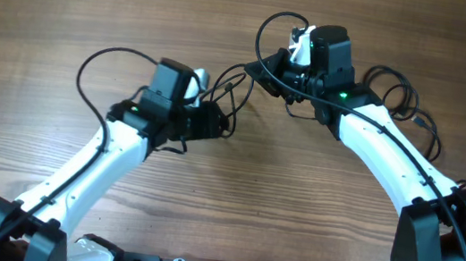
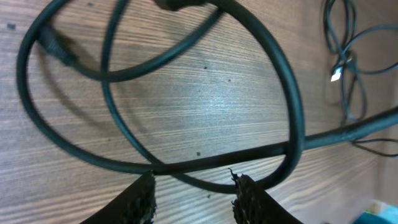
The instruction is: Untangle cables
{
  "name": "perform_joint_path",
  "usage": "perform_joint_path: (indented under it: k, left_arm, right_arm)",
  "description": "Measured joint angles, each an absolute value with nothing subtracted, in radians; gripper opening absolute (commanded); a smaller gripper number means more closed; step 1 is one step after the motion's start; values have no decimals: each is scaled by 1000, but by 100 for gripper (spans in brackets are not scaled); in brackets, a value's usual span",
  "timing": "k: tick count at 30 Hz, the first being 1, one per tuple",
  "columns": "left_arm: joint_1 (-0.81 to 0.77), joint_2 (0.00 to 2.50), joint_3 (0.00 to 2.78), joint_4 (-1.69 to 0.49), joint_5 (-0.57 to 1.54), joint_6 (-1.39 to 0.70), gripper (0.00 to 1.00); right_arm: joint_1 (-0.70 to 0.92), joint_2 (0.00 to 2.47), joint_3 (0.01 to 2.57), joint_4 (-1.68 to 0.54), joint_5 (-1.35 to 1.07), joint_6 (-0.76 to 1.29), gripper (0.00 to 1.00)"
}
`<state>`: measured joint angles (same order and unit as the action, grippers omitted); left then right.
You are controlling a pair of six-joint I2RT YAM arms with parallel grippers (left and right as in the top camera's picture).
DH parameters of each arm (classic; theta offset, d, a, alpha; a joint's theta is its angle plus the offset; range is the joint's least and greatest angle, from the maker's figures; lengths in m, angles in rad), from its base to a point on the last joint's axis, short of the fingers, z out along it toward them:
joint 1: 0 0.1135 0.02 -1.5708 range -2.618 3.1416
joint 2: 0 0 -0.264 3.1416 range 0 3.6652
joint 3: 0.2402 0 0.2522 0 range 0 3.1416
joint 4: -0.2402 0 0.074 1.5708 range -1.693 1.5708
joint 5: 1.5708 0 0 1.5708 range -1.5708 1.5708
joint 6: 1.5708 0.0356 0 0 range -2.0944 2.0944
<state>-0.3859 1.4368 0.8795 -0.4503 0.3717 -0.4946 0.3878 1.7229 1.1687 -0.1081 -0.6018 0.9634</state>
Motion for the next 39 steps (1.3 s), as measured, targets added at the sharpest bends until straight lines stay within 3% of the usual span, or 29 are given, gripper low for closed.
perform_joint_path:
  k: [18, 20, 22, 27, 33, 39]
  left_arm:
    - [-680, 1462, 879, -328, -49, -597, 45]
    - [-681, 1489, 879, -306, -67, -609, 37]
    - [-681, 1528, 879, -277, -82, -622, 4]
    - [-681, 1562, 879, -278, -93, -632, 4]
    - [-661, 1319, 876, -462, -92, -632, 4]
    - [-438, 946, 877, -640, -108, -634, 4]
  right_arm:
    - [388, 1723, 1169, -117, -602, 963, 5]
    - [388, 1723, 1169, -118, -602, 963, 5]
    - [388, 1723, 1169, -118, -602, 963, 4]
    - [388, 1723, 1169, -120, -598, 942, 4]
    - [390, 1723, 1169, -232, -475, 821, 4]
    - [359, 1723, 1169, -268, -432, 725, 4]
